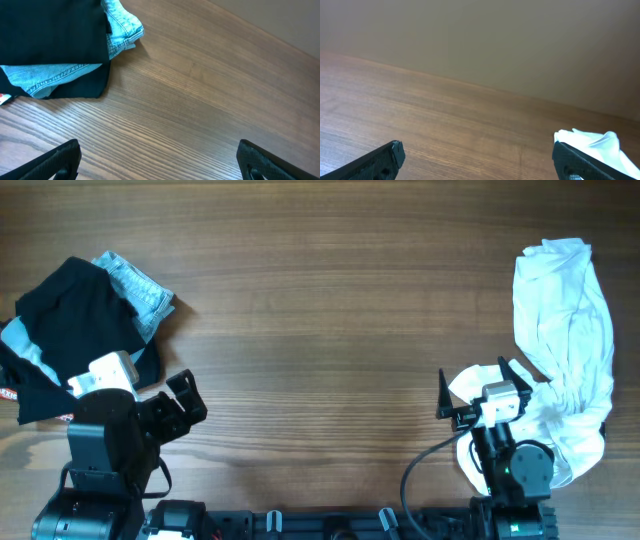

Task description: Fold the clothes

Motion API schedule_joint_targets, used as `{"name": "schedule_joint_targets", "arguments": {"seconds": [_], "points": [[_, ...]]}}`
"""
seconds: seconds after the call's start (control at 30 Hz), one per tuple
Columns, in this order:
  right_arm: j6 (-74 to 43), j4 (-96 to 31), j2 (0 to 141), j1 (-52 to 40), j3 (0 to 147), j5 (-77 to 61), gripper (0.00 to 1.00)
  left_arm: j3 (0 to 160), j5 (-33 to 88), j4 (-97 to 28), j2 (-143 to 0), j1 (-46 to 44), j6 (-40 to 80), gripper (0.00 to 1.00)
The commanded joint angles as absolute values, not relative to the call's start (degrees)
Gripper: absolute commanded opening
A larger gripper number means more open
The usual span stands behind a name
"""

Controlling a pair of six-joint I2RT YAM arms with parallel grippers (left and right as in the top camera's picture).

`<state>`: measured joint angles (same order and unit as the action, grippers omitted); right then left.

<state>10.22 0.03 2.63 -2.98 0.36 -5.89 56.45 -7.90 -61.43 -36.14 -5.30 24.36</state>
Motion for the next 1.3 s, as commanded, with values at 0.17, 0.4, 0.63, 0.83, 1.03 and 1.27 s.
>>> {"name": "schedule_joint_targets", "arguments": {"seconds": [0.17,0.4,0.63,0.83,1.03,1.27], "points": [[10.5,0.2,31.7,-3.4,0.3,-4.9,1.00,56.0,-8.9,-61.3,-36.1,-5.6,24.9,1.00],[10.5,0.2,26.1,-3.5,0.3,-4.9,1.00,56.0,-8.9,-61.3,-36.1,-5.6,24.9,1.00],[10.5,0.3,11.9,-3.5,0.3,-4.9,1.00,56.0,-8.9,-61.3,-36.1,-5.6,24.9,1.00],[10.5,0.6,0.0,-3.5,0.3,-4.9,1.00,56.0,-8.9,-61.3,-36.1,-5.6,24.9,1.00],[10.5,0.3,0.2,-3.5,0.3,-4.7,1.00,56.0,-8.9,-61.3,-36.1,-5.6,24.9,1.00],[10.5,0.3,0.3,-3.5,0.3,-4.7,1.00,56.0,-8.9,-61.3,-36.1,-5.6,24.9,1.00]]}}
